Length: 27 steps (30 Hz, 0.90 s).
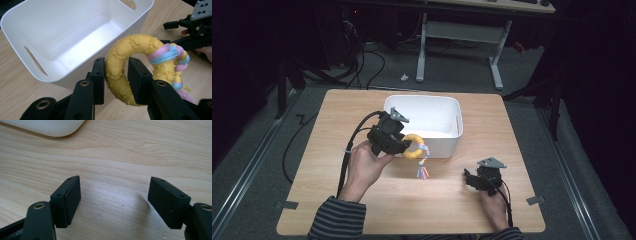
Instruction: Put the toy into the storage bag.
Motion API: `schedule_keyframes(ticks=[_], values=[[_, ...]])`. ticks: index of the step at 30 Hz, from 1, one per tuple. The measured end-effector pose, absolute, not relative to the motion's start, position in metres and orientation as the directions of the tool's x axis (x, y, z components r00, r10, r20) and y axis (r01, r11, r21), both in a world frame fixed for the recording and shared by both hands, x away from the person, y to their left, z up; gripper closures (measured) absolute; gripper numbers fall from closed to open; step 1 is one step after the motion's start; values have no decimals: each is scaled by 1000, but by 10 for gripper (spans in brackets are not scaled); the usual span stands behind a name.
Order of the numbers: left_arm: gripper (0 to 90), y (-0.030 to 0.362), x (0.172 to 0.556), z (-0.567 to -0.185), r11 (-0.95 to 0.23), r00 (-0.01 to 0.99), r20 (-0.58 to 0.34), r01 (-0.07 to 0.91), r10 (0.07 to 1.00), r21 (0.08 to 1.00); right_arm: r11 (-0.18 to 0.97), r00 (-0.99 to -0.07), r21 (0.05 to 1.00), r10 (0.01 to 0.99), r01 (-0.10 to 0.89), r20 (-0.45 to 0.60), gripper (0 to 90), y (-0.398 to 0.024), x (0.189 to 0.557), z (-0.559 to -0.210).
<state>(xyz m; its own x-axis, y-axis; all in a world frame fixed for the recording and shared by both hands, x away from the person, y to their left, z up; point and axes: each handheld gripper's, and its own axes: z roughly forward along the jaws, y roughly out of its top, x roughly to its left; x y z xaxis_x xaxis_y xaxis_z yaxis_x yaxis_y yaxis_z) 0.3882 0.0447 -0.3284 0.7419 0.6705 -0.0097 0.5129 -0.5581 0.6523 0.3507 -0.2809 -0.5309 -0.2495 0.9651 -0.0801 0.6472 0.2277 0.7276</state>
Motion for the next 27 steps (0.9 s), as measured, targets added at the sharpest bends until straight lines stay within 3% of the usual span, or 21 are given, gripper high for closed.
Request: schedule_keyframes(ticks=[27], values=[[677, 35, 429, -316, -516, 705, -47, 561, 708, 647, 226, -252, 726, 965, 649, -74, 269, -282, 351, -531]])
